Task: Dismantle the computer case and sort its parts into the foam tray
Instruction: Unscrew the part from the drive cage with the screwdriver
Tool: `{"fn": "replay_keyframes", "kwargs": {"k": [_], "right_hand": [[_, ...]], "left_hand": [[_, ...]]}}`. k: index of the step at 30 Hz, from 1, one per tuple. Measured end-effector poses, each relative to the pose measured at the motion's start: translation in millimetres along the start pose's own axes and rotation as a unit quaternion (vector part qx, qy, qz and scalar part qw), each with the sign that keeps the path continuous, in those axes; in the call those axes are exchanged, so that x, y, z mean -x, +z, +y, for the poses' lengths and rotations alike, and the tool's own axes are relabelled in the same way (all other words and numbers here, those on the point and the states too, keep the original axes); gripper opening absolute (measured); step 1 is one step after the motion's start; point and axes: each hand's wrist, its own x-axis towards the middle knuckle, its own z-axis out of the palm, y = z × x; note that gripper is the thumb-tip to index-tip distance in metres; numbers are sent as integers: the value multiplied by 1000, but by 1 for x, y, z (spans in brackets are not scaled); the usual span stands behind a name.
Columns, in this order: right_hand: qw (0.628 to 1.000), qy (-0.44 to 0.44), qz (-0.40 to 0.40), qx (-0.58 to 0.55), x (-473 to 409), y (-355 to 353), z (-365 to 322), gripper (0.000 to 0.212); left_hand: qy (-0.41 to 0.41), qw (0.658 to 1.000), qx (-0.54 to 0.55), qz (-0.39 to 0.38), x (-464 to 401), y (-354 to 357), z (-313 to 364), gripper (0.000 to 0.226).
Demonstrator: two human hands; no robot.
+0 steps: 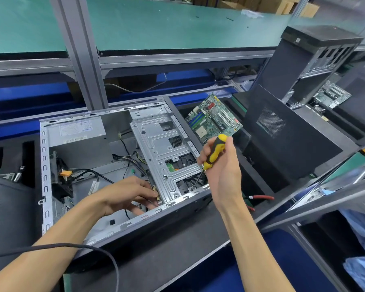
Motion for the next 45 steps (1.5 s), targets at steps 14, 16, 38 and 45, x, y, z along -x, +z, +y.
{"fn": "replay_keyframes", "kwargs": {"k": [14, 16, 38, 45], "right_hand": [[1000, 20, -13, -11, 1, 3, -6, 61], [999, 3, -26, -21, 2, 5, -5, 50], [999, 1, -3, -33, 1, 6, -5, 56], [999, -7, -5, -36, -1, 3, -4, 57]], "left_hand": [[0, 1000, 4, -7, -1, -1, 0, 15], [0, 1000, 3, -6, -1, -1, 0, 16], [-3, 1000, 0, 1, -1, 0, 0, 21], [7, 1000, -21, 12, 1, 1, -1, 15]]}}
